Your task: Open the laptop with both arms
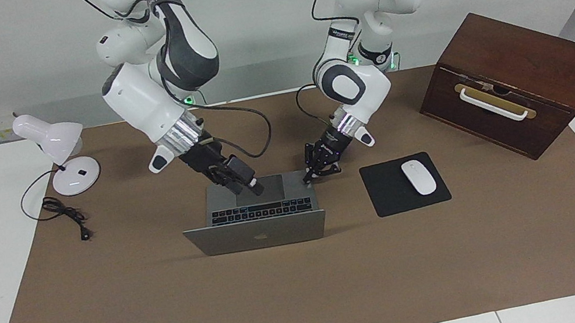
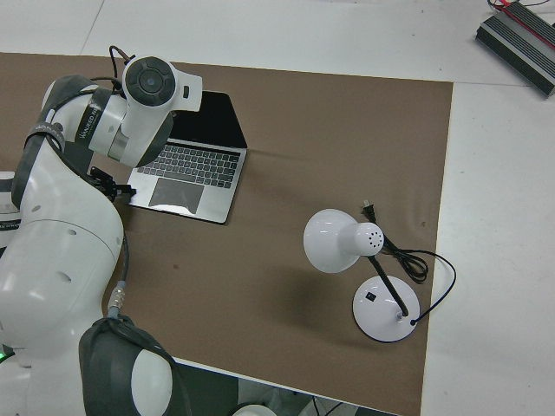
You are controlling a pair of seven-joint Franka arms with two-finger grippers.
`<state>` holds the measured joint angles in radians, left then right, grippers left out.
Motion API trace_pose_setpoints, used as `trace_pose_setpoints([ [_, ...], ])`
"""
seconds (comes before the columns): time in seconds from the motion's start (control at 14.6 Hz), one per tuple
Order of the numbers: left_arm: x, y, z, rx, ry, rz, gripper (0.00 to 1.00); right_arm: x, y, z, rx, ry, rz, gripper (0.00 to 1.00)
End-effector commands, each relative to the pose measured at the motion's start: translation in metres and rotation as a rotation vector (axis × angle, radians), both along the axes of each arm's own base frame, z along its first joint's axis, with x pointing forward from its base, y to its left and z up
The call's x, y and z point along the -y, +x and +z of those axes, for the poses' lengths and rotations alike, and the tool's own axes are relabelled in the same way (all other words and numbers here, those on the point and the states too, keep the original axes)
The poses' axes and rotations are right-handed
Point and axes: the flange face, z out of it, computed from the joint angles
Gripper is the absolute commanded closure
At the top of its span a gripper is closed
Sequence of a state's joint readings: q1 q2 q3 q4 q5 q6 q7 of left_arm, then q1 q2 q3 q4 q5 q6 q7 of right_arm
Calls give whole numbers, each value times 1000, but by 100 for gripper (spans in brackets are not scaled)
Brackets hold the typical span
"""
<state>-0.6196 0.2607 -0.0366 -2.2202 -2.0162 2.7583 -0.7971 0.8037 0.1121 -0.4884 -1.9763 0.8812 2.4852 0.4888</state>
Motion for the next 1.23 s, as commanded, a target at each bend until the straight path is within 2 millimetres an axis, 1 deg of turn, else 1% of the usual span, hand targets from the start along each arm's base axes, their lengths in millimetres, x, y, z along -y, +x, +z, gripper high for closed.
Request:
trace_pose_setpoints([
  [0.0, -3, 13, 5, 25, 2, 21, 100, 10, -32, 2, -143, 107, -42, 0],
  [0.14, -16, 31, 18, 55, 6, 44, 100, 12, -44, 6, -223, 156, -76, 0],
  [0.2, -15, 36, 25, 78, 19, 23, 100, 14, -49, 9, -247, 161, -57, 0],
  [0.27, -14, 42, 34, 98, 32, 7, 100, 22, -50, 10, -257, 130, -31, 0],
  [0.34, -13, 50, 44, 128, 64, -8, 100, 35, -50, 13, -256, 59, 10, 0],
  [0.48, -12, 66, 66, 212, 135, -60, 100, 54, -48, 27, -223, -50, 72, 0],
  [0.55, -14, 72, 71, 239, 154, -91, 100, 62, -46, 35, -214, -82, 95, 0],
  [0.68, -30, 95, 87, 303, 194, -120, 100, 87, -36, 56, -161, -160, 164, 0],
  [0.75, -37, 106, 94, 333, 216, -150, 100, 94, -34, 58, -136, -202, 202, 0],
  [0.82, -40, 117, 102, 372, 241, -201, 100, 99, -33, 60, -113, -234, 232, 0],
  [1.02, -55, 143, 123, 467, 341, -379, 100, 115, -32, 64, -79, -358, 329, 0],
  [1.16, -75, 160, 135, 480, 377, -539, 100, 125, -32, 67, -72, -415, 392, 0],
])
